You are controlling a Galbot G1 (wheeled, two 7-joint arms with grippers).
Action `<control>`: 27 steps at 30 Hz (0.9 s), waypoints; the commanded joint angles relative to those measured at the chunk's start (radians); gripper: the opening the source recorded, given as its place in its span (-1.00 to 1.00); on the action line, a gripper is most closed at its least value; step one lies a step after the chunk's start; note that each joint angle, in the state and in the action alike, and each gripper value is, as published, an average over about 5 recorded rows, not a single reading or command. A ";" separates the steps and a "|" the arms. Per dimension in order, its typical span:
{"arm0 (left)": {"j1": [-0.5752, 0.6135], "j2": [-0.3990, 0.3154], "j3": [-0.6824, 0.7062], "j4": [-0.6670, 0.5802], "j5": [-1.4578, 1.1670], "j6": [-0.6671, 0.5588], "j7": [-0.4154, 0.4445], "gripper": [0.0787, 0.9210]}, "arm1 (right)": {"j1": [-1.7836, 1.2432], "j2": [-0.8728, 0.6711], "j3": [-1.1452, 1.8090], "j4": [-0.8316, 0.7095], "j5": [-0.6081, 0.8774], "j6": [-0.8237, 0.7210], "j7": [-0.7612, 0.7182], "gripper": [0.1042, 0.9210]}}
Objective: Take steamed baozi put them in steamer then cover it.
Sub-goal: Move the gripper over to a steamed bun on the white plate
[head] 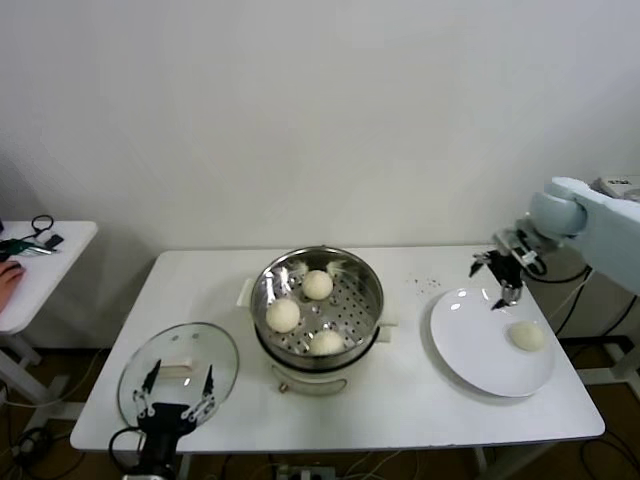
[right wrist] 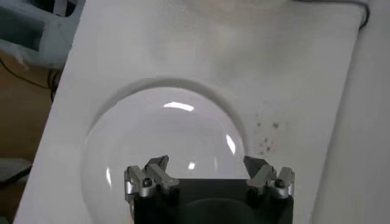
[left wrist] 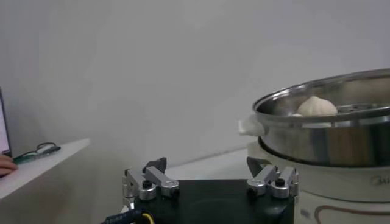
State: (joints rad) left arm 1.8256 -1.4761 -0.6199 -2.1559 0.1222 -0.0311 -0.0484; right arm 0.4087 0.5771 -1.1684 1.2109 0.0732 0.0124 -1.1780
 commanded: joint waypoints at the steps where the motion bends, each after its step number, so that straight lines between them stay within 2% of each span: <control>1: 0.003 -0.002 -0.003 0.003 0.000 -0.001 0.000 0.77 | -0.285 -0.089 0.250 -0.114 -0.128 -0.013 -0.007 0.76; 12: 0.002 -0.009 -0.006 0.013 0.002 0.000 0.000 0.77 | -0.439 -0.051 0.429 -0.240 -0.255 0.026 -0.003 0.76; 27: -0.001 -0.018 -0.008 0.029 0.012 0.001 -0.002 0.77 | -0.469 0.131 0.516 -0.433 -0.346 0.081 0.032 0.76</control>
State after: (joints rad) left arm 1.8248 -1.4927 -0.6273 -2.1314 0.1331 -0.0301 -0.0497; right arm -0.0117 0.6308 -0.7182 0.8779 -0.2132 0.0746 -1.1527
